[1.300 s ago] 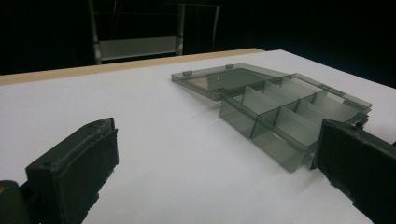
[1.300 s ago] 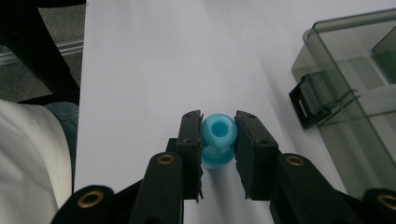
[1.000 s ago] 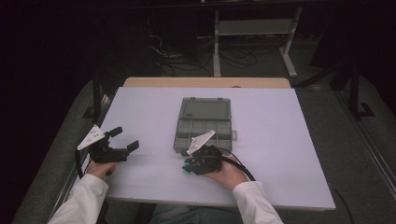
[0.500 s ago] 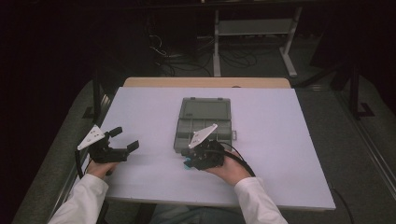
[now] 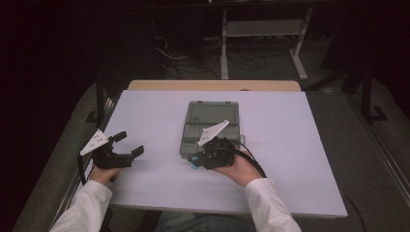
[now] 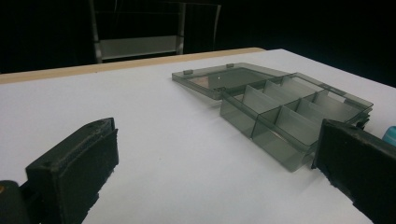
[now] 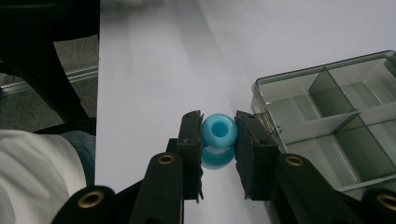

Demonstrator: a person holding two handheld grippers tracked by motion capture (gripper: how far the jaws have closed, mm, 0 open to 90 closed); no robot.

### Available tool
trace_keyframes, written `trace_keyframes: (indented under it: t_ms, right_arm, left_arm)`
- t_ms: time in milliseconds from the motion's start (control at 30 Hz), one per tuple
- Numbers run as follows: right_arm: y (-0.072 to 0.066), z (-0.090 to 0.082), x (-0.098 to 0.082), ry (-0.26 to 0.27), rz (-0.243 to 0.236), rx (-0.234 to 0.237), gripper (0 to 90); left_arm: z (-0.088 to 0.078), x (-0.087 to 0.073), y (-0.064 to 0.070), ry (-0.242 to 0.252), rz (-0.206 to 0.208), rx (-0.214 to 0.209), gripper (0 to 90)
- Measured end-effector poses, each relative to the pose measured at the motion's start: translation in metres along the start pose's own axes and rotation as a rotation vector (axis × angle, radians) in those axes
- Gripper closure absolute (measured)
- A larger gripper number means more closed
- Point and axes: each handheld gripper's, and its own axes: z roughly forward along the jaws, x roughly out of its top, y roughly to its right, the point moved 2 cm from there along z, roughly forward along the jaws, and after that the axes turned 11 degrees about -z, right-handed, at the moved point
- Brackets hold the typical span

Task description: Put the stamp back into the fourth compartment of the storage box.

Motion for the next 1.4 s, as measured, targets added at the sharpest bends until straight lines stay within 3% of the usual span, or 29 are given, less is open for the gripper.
trace_keyframes:
  t_ms: [433, 1133, 1400]
  right_arm:
    - [0.011, -0.010, 0.009, 0.014, 0.008, -0.003, 71.2]
    - [0.033, -0.024, 0.009, 0.014, 0.048, -0.047, 71.2]
    - [0.042, -0.033, 0.012, 0.012, 0.041, -0.065, 71.2]
  left_arm:
    - [0.001, 0.000, 0.000, 0.005, -0.007, -0.001, 0.0]
    - [0.000, 0.000, -0.001, 0.001, 0.004, 0.002, 0.0]
    - [0.000, 0.000, 0.000, 0.005, 0.007, 0.000, 0.0]
